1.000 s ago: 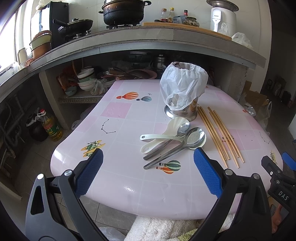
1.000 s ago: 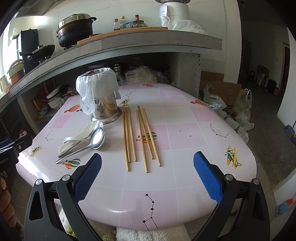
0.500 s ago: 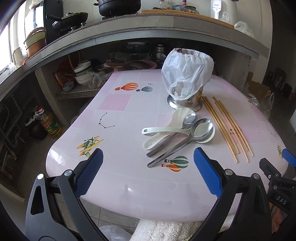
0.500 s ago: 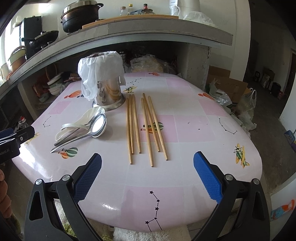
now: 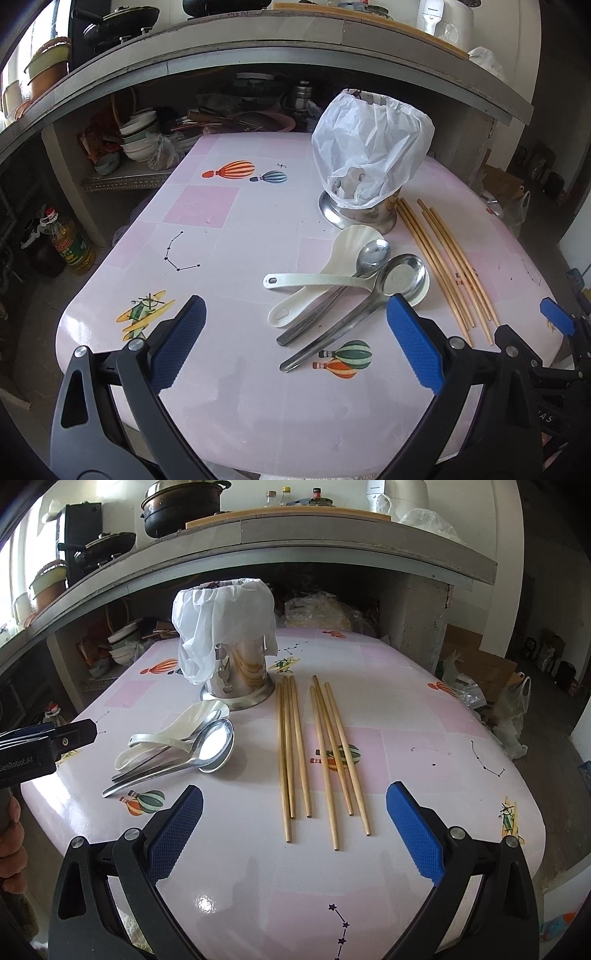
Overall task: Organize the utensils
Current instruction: 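Move both grippers toward the pile of spoons beside the holder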
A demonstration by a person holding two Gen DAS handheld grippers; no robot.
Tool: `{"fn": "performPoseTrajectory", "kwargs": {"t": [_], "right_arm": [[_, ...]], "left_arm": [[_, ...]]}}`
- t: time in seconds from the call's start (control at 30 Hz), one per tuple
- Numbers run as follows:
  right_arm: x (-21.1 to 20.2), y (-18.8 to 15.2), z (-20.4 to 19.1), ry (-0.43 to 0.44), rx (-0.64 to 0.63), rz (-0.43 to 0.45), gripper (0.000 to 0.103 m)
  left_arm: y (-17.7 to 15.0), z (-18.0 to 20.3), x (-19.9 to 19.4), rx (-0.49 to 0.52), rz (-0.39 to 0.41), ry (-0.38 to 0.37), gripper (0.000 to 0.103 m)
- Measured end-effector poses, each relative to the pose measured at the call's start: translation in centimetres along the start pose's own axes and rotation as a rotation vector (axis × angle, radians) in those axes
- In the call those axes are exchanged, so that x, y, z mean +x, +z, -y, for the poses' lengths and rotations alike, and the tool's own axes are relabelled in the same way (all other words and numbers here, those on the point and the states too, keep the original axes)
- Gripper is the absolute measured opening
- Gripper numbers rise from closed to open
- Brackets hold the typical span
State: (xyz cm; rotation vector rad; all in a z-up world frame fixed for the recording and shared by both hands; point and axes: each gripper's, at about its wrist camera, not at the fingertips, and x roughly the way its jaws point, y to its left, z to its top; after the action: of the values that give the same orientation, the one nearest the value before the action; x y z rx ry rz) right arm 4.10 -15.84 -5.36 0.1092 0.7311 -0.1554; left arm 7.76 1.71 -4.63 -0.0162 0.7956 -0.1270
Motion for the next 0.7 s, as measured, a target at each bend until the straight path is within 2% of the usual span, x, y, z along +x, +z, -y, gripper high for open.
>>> {"fn": "performPoseTrajectory", "kwargs": {"t": [0.4,0.7], "right_arm": [[2.6,1.5,-0.6,0.02,-0.024,-0.015,0.097],[3.3,2.2,0.0,0.065,0.011,0.013,0.097]], "left_arm": [[1.4,-0.3,3.2,-0.011,-0.038,-0.161,0.095],[1.8,-0.3,3.9,-0.034,-0.058,-0.22,0.095]]}}
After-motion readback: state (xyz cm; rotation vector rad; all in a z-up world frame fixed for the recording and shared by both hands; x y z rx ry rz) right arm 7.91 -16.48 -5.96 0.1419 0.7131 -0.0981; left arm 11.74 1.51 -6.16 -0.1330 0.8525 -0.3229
